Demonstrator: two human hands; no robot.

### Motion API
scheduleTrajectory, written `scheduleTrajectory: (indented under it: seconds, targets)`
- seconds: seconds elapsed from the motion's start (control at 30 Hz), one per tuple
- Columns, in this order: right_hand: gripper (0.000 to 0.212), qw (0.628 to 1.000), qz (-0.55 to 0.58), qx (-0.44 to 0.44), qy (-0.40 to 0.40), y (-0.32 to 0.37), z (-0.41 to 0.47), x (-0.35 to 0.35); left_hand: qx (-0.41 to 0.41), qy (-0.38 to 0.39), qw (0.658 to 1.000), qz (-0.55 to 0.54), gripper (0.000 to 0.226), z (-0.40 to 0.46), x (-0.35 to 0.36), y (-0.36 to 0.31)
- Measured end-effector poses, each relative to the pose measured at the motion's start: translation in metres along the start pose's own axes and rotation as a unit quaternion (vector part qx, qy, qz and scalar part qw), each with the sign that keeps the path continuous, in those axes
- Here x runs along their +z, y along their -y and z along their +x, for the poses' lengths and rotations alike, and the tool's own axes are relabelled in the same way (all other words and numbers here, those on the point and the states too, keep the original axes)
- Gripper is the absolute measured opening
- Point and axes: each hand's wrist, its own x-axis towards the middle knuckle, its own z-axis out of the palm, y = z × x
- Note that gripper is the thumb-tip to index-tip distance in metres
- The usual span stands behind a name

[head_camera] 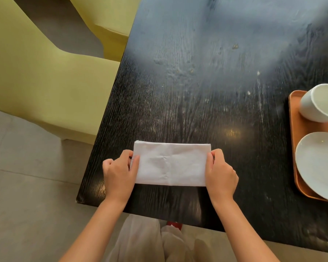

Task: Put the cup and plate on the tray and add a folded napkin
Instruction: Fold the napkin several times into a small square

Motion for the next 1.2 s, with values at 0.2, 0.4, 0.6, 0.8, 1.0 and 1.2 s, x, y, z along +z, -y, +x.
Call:
scheduleTrajectory:
  seconds: [0.2,0.4,0.6,0.8,1.0,1.2]
  targets:
    - [0.016,1.000,0.006,0.014,0.000,0.002,-0.003,-0.002,0.037,-0.025,0.995,0.089,0.013,0.006,0.003,-0.003]
    - [0.025,0.998,0.048,0.034,-0.035,0.002,-0.005,-0.002,0.027,-0.088,0.992,0.085,0.018,0.002,0.005,-0.005]
    - [0.050,0.981,-0.104,-0.166,-0.003,0.016,-0.022,0.011,0.217,0.031,0.961,0.167,0.054,-0.012,0.027,-0.041]
    - [0.054,0.954,-0.160,-0.217,0.134,0.026,-0.020,0.035,0.201,0.137,0.942,0.233,0.055,-0.009,0.047,-0.044]
    - [0.061,0.937,-0.172,-0.260,0.156,0.011,-0.012,0.031,0.259,0.159,0.925,0.229,0.060,0.000,0.038,-0.020]
    - [0.064,0.939,-0.192,-0.237,0.157,-0.021,-0.005,0.013,0.269,0.168,0.917,0.243,0.067,0.016,0.018,0.009]
